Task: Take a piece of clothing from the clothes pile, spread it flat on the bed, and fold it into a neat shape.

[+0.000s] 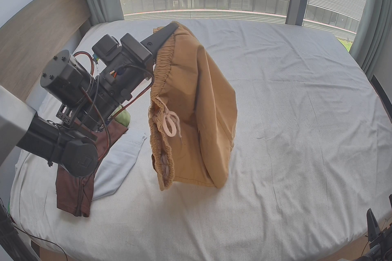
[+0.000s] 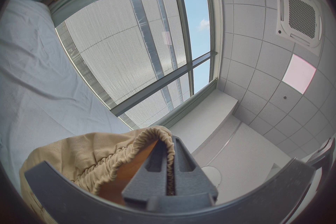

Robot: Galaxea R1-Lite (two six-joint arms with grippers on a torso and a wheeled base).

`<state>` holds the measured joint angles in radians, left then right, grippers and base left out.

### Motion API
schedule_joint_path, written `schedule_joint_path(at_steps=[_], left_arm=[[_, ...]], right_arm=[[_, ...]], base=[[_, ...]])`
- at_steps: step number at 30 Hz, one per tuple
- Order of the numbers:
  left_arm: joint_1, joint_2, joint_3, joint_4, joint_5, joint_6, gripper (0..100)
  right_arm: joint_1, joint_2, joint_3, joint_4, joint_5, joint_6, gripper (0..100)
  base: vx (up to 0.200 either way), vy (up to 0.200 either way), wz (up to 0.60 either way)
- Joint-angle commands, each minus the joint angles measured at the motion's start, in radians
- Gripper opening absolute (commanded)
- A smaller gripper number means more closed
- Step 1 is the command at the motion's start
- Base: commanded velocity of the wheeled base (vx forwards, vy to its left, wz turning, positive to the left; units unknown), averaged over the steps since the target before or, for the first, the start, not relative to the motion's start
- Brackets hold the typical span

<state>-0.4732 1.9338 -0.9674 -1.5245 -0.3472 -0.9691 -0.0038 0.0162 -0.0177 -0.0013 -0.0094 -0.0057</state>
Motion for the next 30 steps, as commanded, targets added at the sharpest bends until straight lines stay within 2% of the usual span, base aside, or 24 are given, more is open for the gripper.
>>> schedule_joint_path(at_steps=[1, 6, 24, 27, 30], left_arm=[[0.027, 0.022, 0.015, -0.002, -0.001, 0.023, 0], [0.062, 0.022, 0.058, -0.005, -0.026, 0.059, 0], [0.064, 0.011, 0.065, -0.017, -0.032, 0.064, 0], [0.064, 0.011, 0.065, -0.017, -0.032, 0.066, 0], [0.064, 0.013, 0.064, -0.017, -0.032, 0.066, 0]], right_arm=[[-0.001, -0.007, 0.018, 0.000, 0.000, 0.000, 100], [-0.001, -0.007, 0.018, 0.000, 0.000, 0.003, 100], [-0.001, -0.009, 0.018, -0.003, 0.002, 0.000, 100], [-0.001, -0.009, 0.018, -0.022, 0.002, -0.007, 100], [-0.012, 0.005, -0.058, -0.106, 0.005, -0.013, 100]], base=[[0.000, 0.000, 0.00], [0.000, 0.000, 0.00], [0.000, 0.000, 0.00], [0.000, 0.000, 0.00], [0.000, 0.000, 0.00]])
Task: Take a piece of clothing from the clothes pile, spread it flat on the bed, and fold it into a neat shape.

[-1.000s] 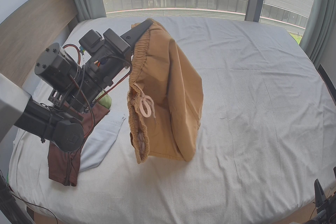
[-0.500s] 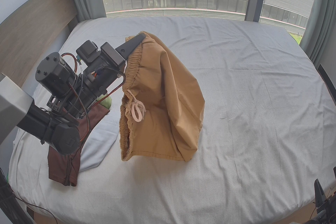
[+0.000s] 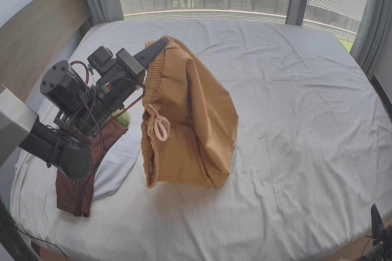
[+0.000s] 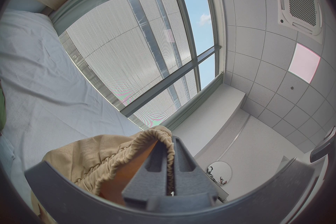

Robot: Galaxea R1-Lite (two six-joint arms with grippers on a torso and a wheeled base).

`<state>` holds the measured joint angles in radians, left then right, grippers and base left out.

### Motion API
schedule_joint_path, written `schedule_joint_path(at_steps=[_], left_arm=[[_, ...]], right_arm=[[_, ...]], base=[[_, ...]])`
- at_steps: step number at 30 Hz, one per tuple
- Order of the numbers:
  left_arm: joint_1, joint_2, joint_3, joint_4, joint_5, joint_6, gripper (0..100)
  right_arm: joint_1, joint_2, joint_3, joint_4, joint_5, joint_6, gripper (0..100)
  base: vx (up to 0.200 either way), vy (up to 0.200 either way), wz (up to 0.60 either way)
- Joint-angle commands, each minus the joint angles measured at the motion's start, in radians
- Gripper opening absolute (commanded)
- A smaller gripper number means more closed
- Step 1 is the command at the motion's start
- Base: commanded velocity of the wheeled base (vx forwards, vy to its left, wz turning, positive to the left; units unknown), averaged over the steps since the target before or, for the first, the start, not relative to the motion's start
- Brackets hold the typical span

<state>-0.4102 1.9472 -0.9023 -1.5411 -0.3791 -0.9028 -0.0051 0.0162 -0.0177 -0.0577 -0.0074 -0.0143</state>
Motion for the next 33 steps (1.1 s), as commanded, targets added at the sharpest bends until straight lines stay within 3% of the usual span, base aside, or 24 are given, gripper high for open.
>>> schedule_joint_path(at_steps=[1, 6, 10, 15, 16, 18, 23, 33], left_arm=[[0.001, -0.001, -0.001, -0.001, 0.000, -0.001, 0], [0.008, -0.001, -0.001, -0.001, 0.000, 0.008, 0], [0.018, 0.006, -0.003, -0.001, -0.003, 0.036, 0], [0.018, 0.007, -0.003, -0.001, -0.003, 0.036, 0], [0.018, 0.009, -0.003, -0.001, -0.004, 0.036, 0], [0.018, 0.009, -0.001, -0.001, -0.004, 0.036, 0], [0.018, 0.012, 0.000, -0.001, -0.015, 0.036, 0], [0.019, 0.016, 0.000, -0.001, -0.015, 0.038, 0]], right_arm=[[-0.015, 0.024, -0.087, -0.048, 0.006, -0.004, 100], [0.004, 0.168, -0.214, -0.045, 0.047, 0.010, 100], [0.030, 0.346, -0.309, -0.056, 0.127, 0.128, 100], [0.034, 0.515, -0.380, -0.080, 0.202, 0.201, 100], [0.034, 0.625, -0.400, -0.142, 0.245, 0.241, 100], [0.040, 0.716, -0.407, -0.222, 0.270, 0.243, 100], [0.086, 0.920, -0.439, -0.421, 0.270, 0.249, 100], [0.148, 1.122, -0.473, -0.525, 0.270, 0.250, 100]], base=[[0.000, 0.000, 0.00], [0.000, 0.000, 0.00], [0.000, 0.000, 0.00], [0.000, 0.000, 0.00], [0.000, 0.000, 0.00], [0.000, 0.000, 0.00], [0.000, 0.000, 0.00], [0.000, 0.000, 0.00]])
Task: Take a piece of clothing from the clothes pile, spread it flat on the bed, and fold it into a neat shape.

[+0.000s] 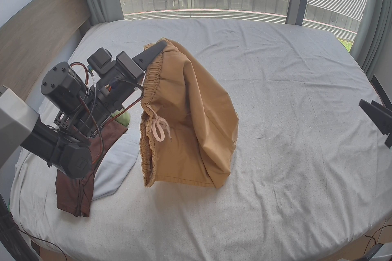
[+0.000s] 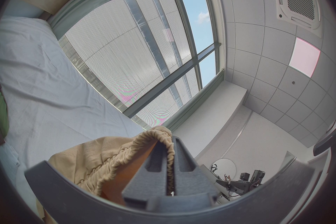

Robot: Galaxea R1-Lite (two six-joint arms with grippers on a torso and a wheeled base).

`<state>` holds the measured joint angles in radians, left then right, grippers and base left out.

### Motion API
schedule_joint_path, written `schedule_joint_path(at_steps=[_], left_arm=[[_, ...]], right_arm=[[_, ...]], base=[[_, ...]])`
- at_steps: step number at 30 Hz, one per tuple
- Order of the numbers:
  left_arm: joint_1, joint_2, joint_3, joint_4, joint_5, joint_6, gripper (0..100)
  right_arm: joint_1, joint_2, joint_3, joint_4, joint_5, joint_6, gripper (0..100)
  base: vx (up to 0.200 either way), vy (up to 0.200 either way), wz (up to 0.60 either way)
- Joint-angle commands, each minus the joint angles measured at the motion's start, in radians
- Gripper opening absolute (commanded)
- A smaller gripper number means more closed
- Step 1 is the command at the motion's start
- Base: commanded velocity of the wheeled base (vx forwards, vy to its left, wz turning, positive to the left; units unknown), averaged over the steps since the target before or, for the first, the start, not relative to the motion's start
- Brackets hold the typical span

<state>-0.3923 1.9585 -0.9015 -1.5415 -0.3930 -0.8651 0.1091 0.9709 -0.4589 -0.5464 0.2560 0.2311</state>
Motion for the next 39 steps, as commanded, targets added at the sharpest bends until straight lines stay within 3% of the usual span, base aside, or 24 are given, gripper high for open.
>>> schedule_joint_path(at_steps=[1, 11, 12, 17, 20, 23, 39], left_arm=[[0.001, 0.005, 0.003, 0.000, -0.001, 0.001, 0], [0.006, 0.007, 0.004, 0.000, -0.001, 0.001, 0], [0.018, 0.010, 0.004, 0.000, -0.003, 0.001, 0], [0.032, 0.013, 0.004, -0.002, -0.003, 0.003, 0], [0.035, 0.007, 0.006, -0.002, -0.007, 0.003, 0], [0.035, 0.007, 0.010, -0.002, -0.009, 0.003, 0], [0.049, 0.016, 0.013, -0.002, -0.010, 0.005, 0]], right_arm=[[0.035, 0.218, -0.050, -0.075, 0.006, 0.007, 100], [0.078, 0.440, -0.015, -0.287, 0.005, 0.053, 100], [0.084, 0.546, 0.013, -0.414, 0.003, 0.068, 100], [0.084, 0.690, 0.034, -0.561, 0.000, 0.105, 100], [0.095, 0.784, 0.026, -0.661, 0.000, 0.171, 100], [0.135, 0.832, 0.002, -0.681, -0.004, 0.225, 100], [0.176, 1.026, -0.124, -0.685, -0.009, 0.231, 100]], base=[[0.000, 0.000, 0.00], [0.000, 0.000, 0.00], [0.000, 0.000, 0.00], [0.000, 0.000, 0.00], [0.000, 0.000, 0.00], [0.000, 0.000, 0.00], [0.000, 0.000, 0.00]])
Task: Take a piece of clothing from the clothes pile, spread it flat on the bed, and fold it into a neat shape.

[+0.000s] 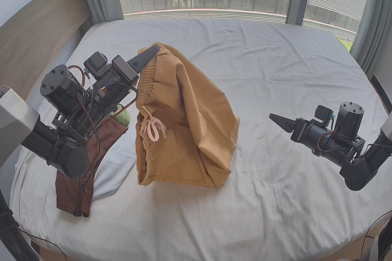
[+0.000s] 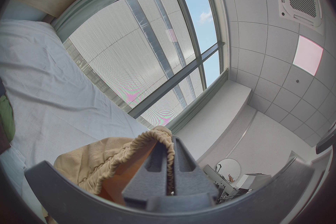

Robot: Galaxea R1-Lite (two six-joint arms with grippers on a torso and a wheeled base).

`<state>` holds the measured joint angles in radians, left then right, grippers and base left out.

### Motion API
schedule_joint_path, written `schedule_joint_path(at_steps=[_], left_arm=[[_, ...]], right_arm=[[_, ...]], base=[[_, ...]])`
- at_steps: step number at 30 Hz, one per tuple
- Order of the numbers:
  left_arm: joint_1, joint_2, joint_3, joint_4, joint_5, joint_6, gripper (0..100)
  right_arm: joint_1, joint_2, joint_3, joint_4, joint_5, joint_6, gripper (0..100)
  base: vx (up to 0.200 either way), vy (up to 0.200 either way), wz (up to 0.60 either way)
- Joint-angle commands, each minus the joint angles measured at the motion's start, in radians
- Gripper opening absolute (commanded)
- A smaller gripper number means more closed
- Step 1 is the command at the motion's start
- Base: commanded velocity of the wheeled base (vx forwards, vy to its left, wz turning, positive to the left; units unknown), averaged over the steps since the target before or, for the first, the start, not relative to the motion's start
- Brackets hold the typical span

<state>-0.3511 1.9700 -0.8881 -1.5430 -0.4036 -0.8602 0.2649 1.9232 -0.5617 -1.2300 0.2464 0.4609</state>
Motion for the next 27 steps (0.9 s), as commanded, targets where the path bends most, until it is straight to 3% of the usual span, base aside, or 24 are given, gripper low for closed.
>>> schedule_joint_path(at_steps=[1, 14, 27], left_arm=[[0.012, 0.004, 0.001, 0.000, 0.000, 0.000, 0], [0.034, 0.006, 0.014, 0.000, -0.034, 0.027, 0], [0.037, 0.020, 0.015, 0.000, -0.034, 0.032, 0]], right_arm=[[0.023, 0.097, -0.032, -0.003, 0.002, 0.001, 100], [0.105, 0.287, -0.141, 0.009, -0.001, 0.027, 100], [0.103, 0.376, -0.270, 0.098, -0.001, 0.033, 100]], base=[[0.000, 0.000, 0.00], [0.000, 0.000, 0.00], [0.000, 0.000, 0.00]])
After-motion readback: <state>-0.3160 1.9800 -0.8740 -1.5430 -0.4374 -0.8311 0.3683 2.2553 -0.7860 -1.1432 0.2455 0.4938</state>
